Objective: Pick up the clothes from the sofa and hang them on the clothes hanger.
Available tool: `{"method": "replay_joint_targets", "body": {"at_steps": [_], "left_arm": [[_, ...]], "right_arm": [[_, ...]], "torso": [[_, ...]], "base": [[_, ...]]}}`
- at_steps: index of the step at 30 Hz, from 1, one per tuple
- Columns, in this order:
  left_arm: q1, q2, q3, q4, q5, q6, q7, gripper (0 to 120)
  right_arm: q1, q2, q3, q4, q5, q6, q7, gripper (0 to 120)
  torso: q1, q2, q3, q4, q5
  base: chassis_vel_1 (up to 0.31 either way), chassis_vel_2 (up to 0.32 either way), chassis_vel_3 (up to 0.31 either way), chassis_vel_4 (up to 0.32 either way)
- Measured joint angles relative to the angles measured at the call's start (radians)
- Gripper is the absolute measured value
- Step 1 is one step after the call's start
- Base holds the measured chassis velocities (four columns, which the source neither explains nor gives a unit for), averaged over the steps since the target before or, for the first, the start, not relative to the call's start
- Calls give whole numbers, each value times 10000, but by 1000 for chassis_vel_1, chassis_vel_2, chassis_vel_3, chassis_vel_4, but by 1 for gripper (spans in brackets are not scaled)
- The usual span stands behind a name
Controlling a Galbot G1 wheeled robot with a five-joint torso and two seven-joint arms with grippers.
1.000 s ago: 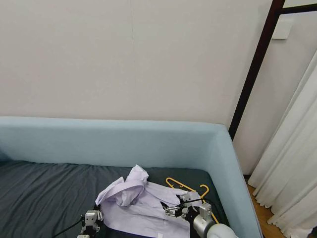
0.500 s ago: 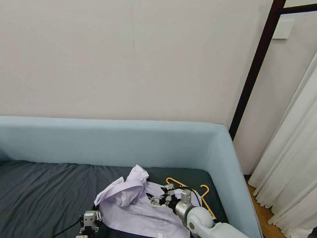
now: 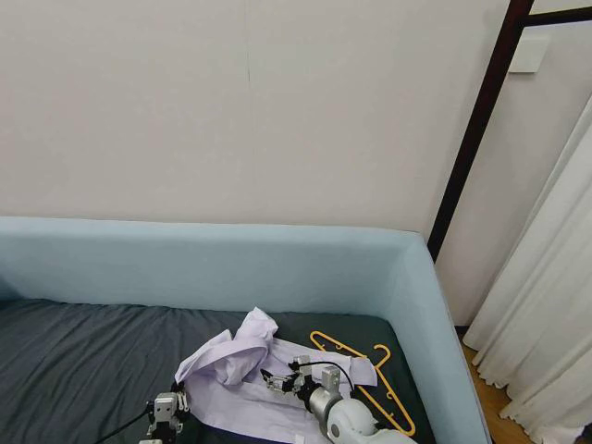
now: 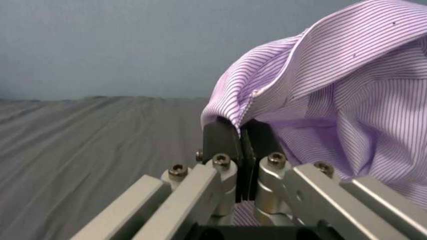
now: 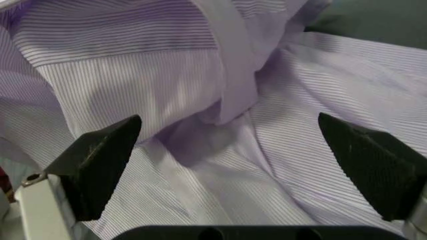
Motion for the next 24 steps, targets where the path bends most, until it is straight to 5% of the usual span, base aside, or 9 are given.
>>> {"method": "replay_joint_targets", "body": {"at_steps": [16,21,24], "left_arm": [[110,-129,-2,11,299,-53,4,0],[135,-83,-27,-27,299,-54,4,0],[148,-107,-54,-19,294,-61,4,0]], "right_arm": [[651,996,364,-1835,-415,367,-253,99],[693,1185,404,-2104,-490,409,-321,88],[729,1342,387,-2180,-714,441,-407,70]], "torso": [[0,0,0,1,1],[0,0,0,0,1],[0,0,0,1,1]], "base": [[0,0,0,0],[0,0,0,0],[0,0,0,0]]}}
